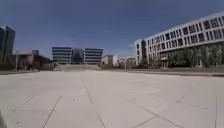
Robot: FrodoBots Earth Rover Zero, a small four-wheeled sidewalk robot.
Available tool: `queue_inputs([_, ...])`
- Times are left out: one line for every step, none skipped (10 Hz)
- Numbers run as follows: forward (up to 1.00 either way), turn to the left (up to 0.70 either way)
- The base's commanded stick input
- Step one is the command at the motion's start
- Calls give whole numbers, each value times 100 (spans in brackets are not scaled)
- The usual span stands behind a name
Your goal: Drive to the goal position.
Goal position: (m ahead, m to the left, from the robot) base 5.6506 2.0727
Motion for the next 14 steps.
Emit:
queue_inputs([9,-5])
queue_inputs([9,-5])
queue_inputs([9,-5])
queue_inputs([9,-5])
queue_inputs([9,-5])
queue_inputs([9,-5])
queue_inputs([9,-5])
queue_inputs([9,-5])
queue_inputs([9,-5])
queue_inputs([9,-5])
queue_inputs([9,-5])
queue_inputs([9,-5])
queue_inputs([9,-5])
queue_inputs([9,-5])
